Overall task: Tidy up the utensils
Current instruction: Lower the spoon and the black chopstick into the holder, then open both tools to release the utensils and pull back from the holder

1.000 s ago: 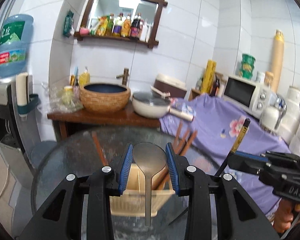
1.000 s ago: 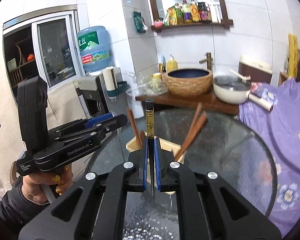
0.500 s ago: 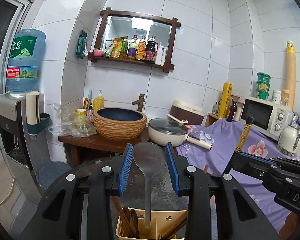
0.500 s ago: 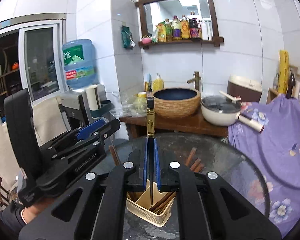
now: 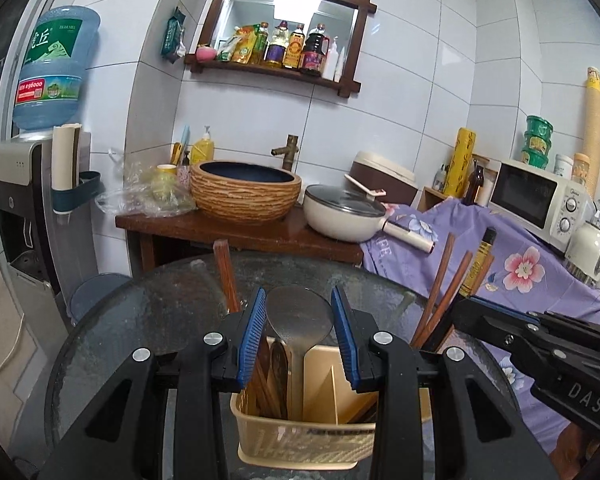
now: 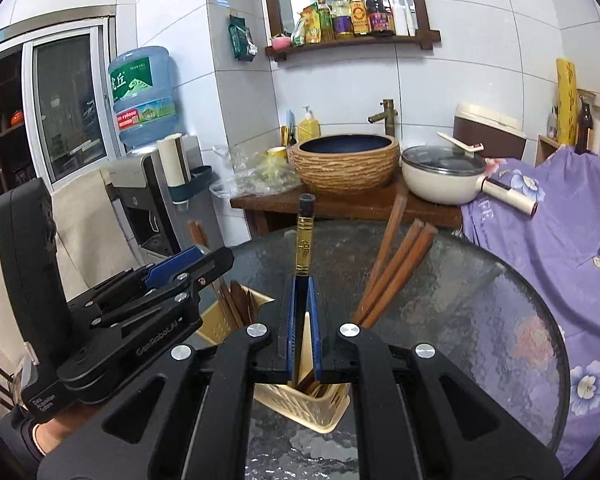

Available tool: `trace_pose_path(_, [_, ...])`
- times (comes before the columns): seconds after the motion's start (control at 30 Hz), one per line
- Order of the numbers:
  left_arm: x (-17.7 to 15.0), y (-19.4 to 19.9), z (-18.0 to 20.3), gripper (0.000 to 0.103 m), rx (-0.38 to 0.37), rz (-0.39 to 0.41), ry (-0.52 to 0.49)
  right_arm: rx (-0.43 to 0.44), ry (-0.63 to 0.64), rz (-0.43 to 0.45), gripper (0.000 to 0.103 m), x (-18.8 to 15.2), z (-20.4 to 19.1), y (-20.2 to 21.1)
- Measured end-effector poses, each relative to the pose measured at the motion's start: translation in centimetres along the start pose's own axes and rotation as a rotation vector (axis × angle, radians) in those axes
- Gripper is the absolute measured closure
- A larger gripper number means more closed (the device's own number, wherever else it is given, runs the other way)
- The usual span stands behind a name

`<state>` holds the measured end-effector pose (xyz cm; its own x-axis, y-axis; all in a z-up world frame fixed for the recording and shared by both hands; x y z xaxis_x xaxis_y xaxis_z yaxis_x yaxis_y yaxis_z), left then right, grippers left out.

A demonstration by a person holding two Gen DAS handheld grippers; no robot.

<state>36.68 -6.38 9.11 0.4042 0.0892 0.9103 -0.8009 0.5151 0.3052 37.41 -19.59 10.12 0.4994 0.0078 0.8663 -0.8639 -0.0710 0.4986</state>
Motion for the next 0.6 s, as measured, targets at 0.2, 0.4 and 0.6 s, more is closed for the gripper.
trace_pose_path(0.2, [-1.9, -0.2, -0.9, 0.070, 0.008, -0.036, 0.016, -0.003, -0.010, -0.009, 0.097, -1.0, 0.3, -0.8])
trace_pose_path(0.4, [-3.1, -0.8, -1.4, 0.070, 0.010, -0.072, 0.019, 0.004, -0.018, -0.024, 0.101, -1.5, 0.3, -1.4])
trace_pose_path(0.6, [-3.7, -0.8, -1.5, 0.068, 0.024, -0.086, 0.006, 0.001, -0.010, -0.001, 0.095, -1.6, 0.3, -1.0])
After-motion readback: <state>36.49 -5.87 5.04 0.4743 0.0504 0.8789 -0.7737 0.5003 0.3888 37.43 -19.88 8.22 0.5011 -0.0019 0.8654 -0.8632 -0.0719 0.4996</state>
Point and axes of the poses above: each gripper's, at about its wrist camera, not at the fingertips, and y roughly against the way its jaws point, z to its right, x to its top, the point moved 7 cm from there along -y, roughly the way its jaws point, and after that the axes turned 15 degrees about -x, right-handed, at the moved point
